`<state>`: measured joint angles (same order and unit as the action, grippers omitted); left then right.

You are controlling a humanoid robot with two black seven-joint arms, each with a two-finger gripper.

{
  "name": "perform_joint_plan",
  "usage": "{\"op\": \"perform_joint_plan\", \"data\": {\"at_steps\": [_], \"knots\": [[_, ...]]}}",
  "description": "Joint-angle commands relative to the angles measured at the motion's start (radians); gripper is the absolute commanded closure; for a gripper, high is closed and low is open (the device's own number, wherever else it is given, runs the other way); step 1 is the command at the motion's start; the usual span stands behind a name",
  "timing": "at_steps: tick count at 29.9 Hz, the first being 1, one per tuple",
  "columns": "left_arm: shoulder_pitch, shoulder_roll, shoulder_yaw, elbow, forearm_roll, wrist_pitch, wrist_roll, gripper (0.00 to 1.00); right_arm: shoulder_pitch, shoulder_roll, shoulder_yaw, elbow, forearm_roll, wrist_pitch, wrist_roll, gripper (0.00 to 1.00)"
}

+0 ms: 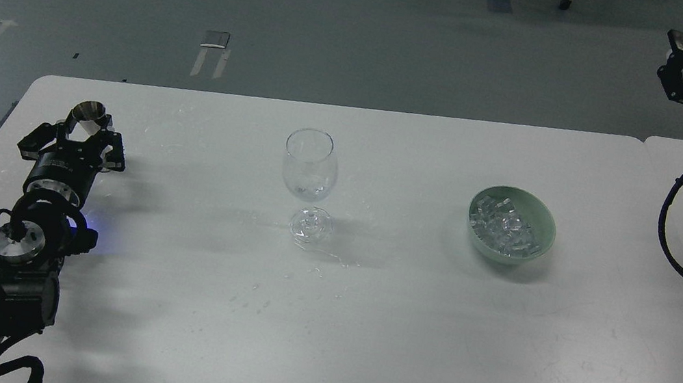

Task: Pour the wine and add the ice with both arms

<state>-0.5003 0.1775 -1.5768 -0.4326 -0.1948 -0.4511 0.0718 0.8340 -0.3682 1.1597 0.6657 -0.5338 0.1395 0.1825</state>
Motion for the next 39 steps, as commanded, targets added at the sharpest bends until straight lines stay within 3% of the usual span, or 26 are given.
{"op": "perform_joint_plan", "data": {"at_steps": [1,7,9,10,12,13,21,25,32,39], "knots": [[-0.003,0.000,0.001,-0.003,0.003,0.002,0.000,0.43,-0.003,-0.001,0.001,0.002,0.000,0.000,0.000,0.00],[-0.012,0.004,0.001,-0.003,0.003,0.003,0.002,0.41,-0.004,-0.002,0.001,0.000,0.002,0.000,0.000,0.00],[-0.015,0.002,0.001,-0.009,0.005,0.003,0.002,0.35,-0.004,-0.002,0.001,0.000,0.002,0.000,0.000,0.00],[-0.015,0.002,0.001,-0.011,0.005,0.003,0.002,0.30,-0.003,-0.002,0.001,0.000,0.002,0.000,0.000,0.00],[-0.017,0.002,0.000,-0.015,0.008,0.002,-0.006,0.08,-0.004,-0.002,0.001,0.000,0.003,0.002,0.000,0.00],[-0.018,0.002,0.000,-0.017,0.009,0.002,-0.007,0.07,-0.004,-0.002,0.001,0.000,0.002,0.002,0.000,0.00],[-0.023,0.034,0.001,-0.101,0.014,0.006,-0.015,0.04,-0.004,-0.002,0.005,0.002,0.003,0.012,0.000,0.00],[-0.030,0.062,0.001,-0.155,0.015,0.052,-0.014,0.04,0.002,0.000,0.005,0.011,0.003,0.018,0.002,0.00],[-0.174,0.157,0.107,-0.186,0.141,0.101,-0.014,0.04,0.066,-0.005,-0.002,0.029,-0.026,0.018,0.009,0.00],[-0.286,0.172,0.219,-0.186,0.248,0.103,-0.015,0.04,0.137,-0.047,-0.040,0.093,-0.343,0.018,0.014,0.00]]}}
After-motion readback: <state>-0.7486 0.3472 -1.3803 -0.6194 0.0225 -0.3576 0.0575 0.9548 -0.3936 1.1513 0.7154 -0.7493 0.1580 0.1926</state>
